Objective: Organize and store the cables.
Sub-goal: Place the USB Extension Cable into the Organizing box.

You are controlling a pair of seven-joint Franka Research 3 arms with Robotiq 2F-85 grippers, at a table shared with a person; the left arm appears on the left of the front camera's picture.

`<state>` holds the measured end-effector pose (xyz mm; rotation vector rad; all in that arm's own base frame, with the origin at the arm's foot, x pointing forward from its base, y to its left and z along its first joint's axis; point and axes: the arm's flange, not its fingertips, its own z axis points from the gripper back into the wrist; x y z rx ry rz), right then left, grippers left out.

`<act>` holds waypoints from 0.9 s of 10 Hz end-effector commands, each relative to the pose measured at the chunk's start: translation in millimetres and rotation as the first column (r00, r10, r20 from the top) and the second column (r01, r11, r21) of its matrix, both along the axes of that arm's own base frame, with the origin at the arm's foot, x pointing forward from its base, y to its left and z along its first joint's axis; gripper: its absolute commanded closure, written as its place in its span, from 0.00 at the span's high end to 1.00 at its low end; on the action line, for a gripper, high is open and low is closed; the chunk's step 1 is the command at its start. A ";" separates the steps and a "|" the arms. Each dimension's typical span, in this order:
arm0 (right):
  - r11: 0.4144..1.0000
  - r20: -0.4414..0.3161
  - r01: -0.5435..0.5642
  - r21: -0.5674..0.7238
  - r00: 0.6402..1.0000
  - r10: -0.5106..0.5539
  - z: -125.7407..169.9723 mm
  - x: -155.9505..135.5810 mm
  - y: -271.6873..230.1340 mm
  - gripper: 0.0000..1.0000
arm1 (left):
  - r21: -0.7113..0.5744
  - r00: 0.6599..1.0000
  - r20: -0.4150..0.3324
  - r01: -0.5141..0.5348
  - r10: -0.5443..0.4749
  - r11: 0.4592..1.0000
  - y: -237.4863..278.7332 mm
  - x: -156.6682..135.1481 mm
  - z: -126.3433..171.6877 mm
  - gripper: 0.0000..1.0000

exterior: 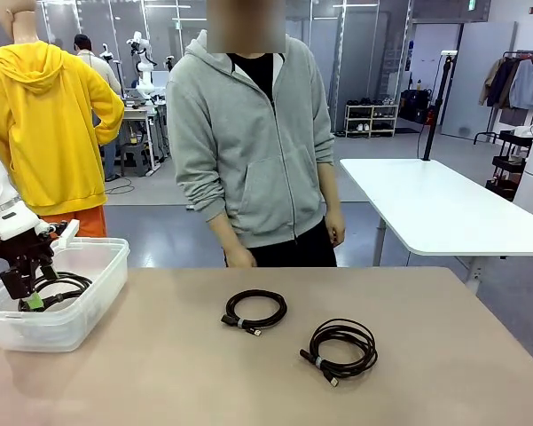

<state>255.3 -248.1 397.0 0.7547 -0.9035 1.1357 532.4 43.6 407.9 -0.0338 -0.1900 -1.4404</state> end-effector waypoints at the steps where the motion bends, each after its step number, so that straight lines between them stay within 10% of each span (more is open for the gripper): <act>1: 1.000 0.009 0.012 0.004 1.000 -0.012 1.8 -0.5 3.0 1.00 | -0.038 0.999 0.019 -0.042 0.043 0.998 1.6 -6.4 24.1 1.00; 9: 1.000 0.009 0.012 0.004 1.000 -0.012 1.8 -0.5 3.0 1.00 | -0.458 0.967 0.035 -0.209 0.252 0.864 39.3 -112.5 125.4 1.00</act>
